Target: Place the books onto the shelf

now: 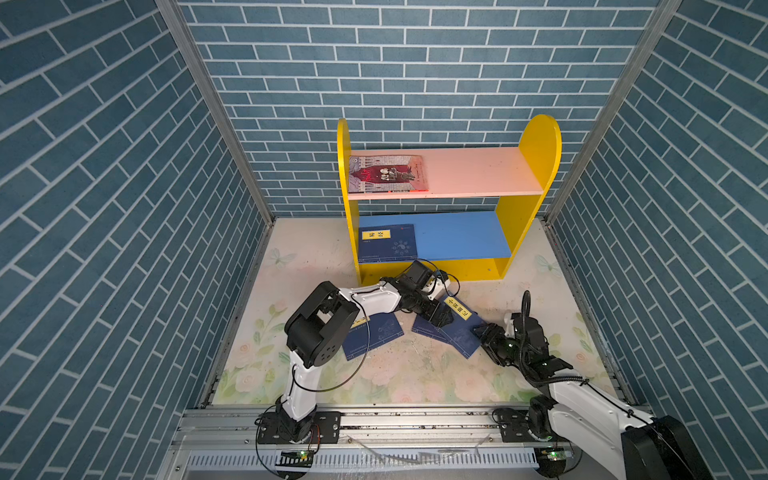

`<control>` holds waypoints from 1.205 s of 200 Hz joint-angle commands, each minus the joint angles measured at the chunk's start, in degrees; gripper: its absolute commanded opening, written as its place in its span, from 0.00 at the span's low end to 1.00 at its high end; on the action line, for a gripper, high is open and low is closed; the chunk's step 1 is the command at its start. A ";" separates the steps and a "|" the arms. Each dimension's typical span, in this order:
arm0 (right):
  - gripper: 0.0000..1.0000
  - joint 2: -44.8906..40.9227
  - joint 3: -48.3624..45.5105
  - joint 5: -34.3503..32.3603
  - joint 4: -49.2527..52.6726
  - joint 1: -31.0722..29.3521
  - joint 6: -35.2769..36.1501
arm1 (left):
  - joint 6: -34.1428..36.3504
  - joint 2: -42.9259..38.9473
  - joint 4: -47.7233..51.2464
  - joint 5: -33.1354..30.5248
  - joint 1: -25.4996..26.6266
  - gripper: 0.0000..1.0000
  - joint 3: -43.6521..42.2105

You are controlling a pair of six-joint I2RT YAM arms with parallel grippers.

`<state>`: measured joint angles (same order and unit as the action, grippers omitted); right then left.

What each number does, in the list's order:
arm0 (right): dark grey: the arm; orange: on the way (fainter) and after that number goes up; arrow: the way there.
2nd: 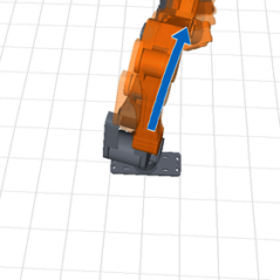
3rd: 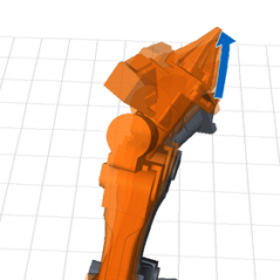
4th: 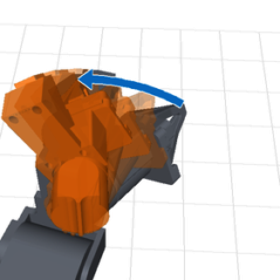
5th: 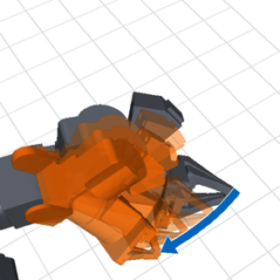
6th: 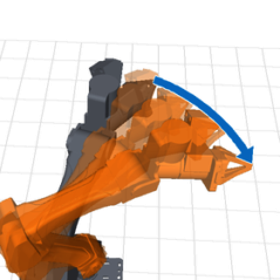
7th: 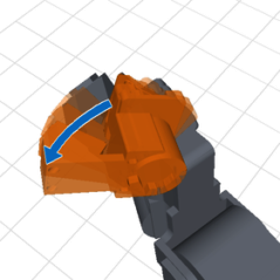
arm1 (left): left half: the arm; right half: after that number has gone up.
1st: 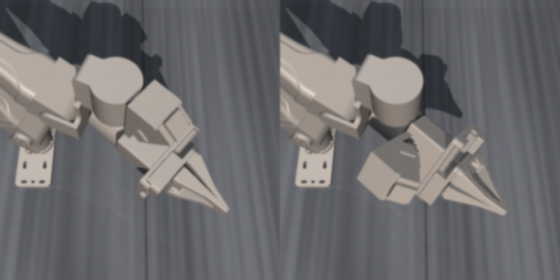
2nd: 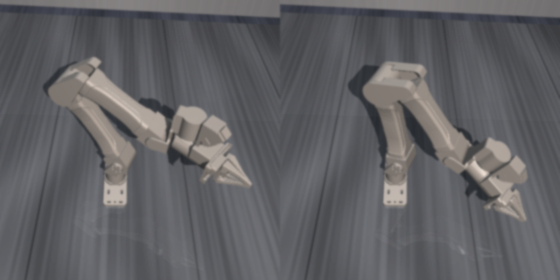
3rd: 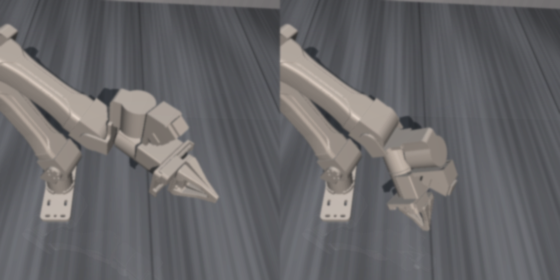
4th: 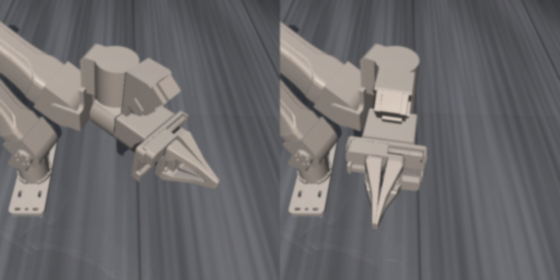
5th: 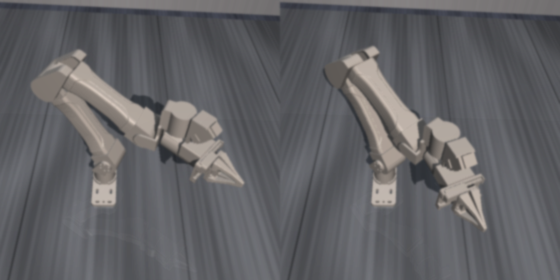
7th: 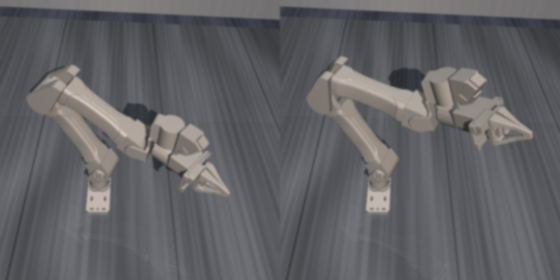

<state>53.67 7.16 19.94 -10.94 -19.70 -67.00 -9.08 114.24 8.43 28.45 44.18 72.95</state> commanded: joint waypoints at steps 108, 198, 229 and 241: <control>0.57 -9.14 -6.52 -3.90 5.97 0.02 -1.29 | -1.01 -0.59 -0.04 7.58 0.38 0.99 -2.02; 0.46 -23.94 -7.39 -5.00 12.26 0.02 -1.42 | -3.32 -0.95 -4.15 15.00 0.38 0.99 -3.51; 0.45 -20.35 -7.59 -4.31 8.56 0.10 -1.44 | -3.65 -0.92 -4.97 16.36 0.38 1.00 -3.98; 0.44 -18.66 -7.60 -3.63 6.39 0.10 -1.31 | -3.77 -1.20 -5.80 17.09 0.38 0.99 -4.53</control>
<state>32.56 0.40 14.81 -2.17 -19.53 -67.68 -12.19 114.02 4.58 40.21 43.77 69.91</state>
